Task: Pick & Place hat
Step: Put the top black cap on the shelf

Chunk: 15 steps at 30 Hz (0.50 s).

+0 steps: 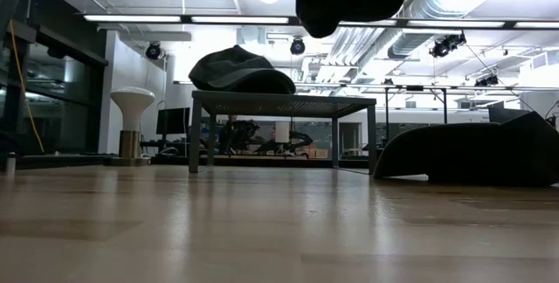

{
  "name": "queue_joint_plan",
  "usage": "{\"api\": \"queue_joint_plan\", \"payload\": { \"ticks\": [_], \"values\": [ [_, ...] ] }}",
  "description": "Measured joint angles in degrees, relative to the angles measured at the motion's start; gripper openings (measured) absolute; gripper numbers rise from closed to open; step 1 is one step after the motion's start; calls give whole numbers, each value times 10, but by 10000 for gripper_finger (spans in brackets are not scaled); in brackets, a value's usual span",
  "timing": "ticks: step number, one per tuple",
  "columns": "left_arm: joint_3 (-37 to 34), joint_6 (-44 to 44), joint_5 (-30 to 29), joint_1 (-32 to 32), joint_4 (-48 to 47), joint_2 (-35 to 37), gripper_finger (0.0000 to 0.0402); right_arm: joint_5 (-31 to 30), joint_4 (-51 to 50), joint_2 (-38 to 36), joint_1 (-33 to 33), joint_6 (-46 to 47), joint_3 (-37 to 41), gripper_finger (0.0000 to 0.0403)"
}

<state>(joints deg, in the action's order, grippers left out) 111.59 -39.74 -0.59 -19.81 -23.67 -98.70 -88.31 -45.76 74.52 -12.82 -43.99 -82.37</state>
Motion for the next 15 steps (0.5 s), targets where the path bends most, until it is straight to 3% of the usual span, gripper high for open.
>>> {"api": "queue_joint_plan", "payload": {
  "ticks": [15],
  "values": [
    [0, 12, -17, 0, -1, 0, 1, -4, 6, -11, -30, 46, 0, 64]
  ]
}}
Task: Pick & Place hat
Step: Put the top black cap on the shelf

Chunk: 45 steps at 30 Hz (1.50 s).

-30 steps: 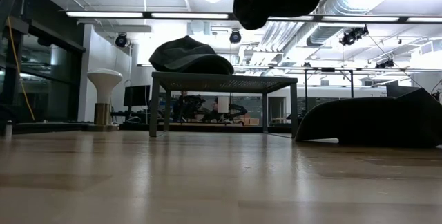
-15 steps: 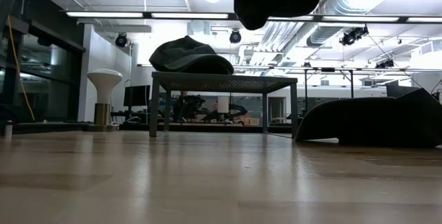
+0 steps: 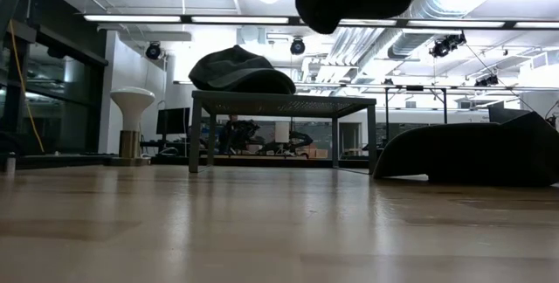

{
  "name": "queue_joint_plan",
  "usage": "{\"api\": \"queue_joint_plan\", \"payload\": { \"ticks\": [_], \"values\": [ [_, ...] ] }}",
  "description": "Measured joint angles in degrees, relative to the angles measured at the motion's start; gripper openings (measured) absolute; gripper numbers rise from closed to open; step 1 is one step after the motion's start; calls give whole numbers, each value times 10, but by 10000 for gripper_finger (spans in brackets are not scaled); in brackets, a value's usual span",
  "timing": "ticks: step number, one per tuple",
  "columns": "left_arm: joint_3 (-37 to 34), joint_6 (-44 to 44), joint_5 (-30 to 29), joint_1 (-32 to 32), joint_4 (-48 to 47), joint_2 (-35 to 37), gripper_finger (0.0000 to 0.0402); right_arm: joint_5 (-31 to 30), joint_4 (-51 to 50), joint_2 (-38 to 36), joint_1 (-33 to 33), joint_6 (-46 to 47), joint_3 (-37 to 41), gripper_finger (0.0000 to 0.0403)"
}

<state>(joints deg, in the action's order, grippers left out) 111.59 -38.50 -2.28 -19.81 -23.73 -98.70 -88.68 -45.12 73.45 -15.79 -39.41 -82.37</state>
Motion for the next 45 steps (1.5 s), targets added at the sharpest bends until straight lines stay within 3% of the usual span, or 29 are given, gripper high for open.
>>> {"api": "queue_joint_plan", "payload": {
  "ticks": [9, 15, 21, 27, 31, 37, 45],
  "values": [
    [0, -7, 11, 0, 1, 0, 1, 40, 55, -42, -49, 138, 0, 128],
    [0, -60, 105, 5, 2, 0, 0, 105, 139, -102, -58, 225, 0, 168],
    [0, -97, 151, 19, 1, 7, 0, 235, 143, -175, -47, 375, -1, 188],
    [-1, -93, 187, 26, -2, 15, 0, 307, 137, -227, -41, 414, -1, 190],
    [0, -75, 282, 26, 18, 21, 0, 358, 116, -247, -40, 477, -1, 190],
    [0, -35, 392, 26, 45, 26, 0, 424, 84, -216, -40, 534, -1, 190],
    [0, -32, 401, 26, 43, 26, 0, 432, 128, -120, -37, 549, 0, 190]
  ]
}}
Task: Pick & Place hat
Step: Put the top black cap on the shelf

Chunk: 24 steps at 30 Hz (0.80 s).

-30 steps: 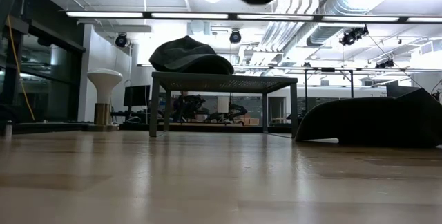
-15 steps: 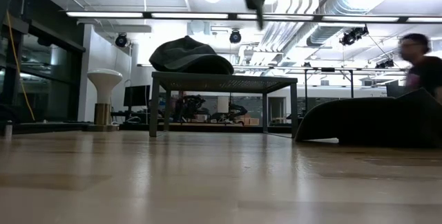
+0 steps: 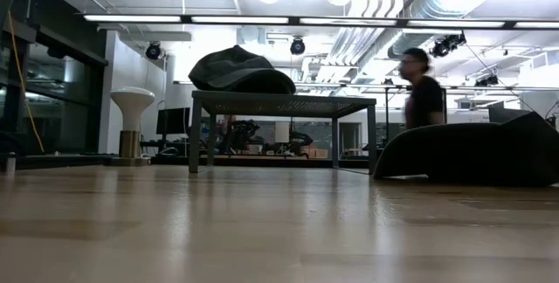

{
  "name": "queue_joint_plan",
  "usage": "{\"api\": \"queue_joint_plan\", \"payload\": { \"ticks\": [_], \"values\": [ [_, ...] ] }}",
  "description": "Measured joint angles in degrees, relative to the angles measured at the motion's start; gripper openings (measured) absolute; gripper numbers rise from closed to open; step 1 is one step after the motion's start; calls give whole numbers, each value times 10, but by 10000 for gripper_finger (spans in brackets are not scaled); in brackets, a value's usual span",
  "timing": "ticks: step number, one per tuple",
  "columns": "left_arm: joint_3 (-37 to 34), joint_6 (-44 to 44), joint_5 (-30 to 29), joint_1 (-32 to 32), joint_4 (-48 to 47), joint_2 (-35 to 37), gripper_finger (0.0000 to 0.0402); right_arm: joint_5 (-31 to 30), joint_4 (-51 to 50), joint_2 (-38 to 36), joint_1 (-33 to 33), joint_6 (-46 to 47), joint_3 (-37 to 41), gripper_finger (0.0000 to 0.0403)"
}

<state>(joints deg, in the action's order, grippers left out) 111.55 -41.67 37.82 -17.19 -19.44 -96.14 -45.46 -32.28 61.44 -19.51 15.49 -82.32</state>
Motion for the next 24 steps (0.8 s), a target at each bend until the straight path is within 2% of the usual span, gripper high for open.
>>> {"api": "queue_joint_plan", "payload": {
  "ticks": [5, 9, 20, 24],
  "values": [
    [0, 2, 4, 0, 0, 0, 0, 16, 23, 39, 30, 34, 0, 190],
    [0, 2, 4, 0, -2, 0, 0, 62, 47, 54, 62, 40, 0, 199],
    [0, 3, 2, 0, -3, 0, 0, 169, 75, 89, 115, 47, 0, 285],
    [0, 3, 2, 0, -3, 0, 0, 225, 88, 108, 130, 53, 0, 299]
  ]
}}
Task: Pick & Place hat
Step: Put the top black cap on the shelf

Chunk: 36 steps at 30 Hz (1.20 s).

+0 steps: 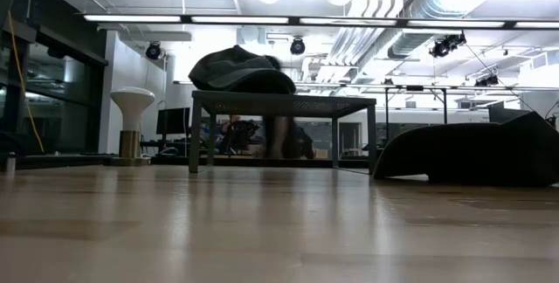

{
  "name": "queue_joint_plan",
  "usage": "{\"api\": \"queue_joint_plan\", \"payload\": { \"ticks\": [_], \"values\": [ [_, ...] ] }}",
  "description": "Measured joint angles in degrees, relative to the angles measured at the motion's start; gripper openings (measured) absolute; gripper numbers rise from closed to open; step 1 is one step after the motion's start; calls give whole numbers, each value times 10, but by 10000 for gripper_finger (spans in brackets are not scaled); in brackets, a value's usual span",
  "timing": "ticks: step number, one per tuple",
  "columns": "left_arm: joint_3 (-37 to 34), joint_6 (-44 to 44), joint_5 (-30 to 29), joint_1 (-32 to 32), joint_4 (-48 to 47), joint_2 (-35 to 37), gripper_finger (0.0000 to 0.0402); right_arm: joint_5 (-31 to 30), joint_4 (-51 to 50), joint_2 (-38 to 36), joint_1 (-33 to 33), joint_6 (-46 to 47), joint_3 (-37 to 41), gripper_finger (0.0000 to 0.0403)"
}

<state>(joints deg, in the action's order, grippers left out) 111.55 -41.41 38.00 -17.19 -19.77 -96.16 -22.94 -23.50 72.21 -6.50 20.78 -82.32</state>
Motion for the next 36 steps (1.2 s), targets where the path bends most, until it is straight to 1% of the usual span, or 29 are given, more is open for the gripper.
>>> {"api": "queue_joint_plan", "payload": {
  "ticks": [4, 8, 12, 15, 19, 20, 23, 29, 33, 36],
  "values": [
    [0, -2, -2, 5, 1, 0, 0, -7, 11, 12, 10, -2, 0, 289],
    [0, -3, -1, 9, 1, 0, 0, -5, 2, 14, 23, -3, 0, 248],
    [0, -3, -3, 11, -1, 0, 0, 2, -9, 14, 35, -3, 0, 179],
    [0, -3, 1, 12, -1, -1, 0, 31, -9, 13, 45, -3, 0, 117],
    [0, -3, 1, 11, -2, -1, 0, 58, -9, 13, 54, -17, -1, 24],
    [0, -3, 1, 11, -1, -1, 0, 59, -9, 13, 54, -22, -1, 15],
    [0, 11, -8, 11, -1, -1, 2, 55, -15, 13, 54, -17, -1, 11],
    [0, 94, -114, 11, -1, 5, 27, 31, -38, 12, 55, -15, -1, 7],
    [0, 119, -128, 11, 2, 12, 60, 36, -39, 13, 59, -13, -1, 7],
    [0, 140, -134, 11, 3, 12, 102, 41, -43, 13, 62, -13, -1, 7]
  ]
}}
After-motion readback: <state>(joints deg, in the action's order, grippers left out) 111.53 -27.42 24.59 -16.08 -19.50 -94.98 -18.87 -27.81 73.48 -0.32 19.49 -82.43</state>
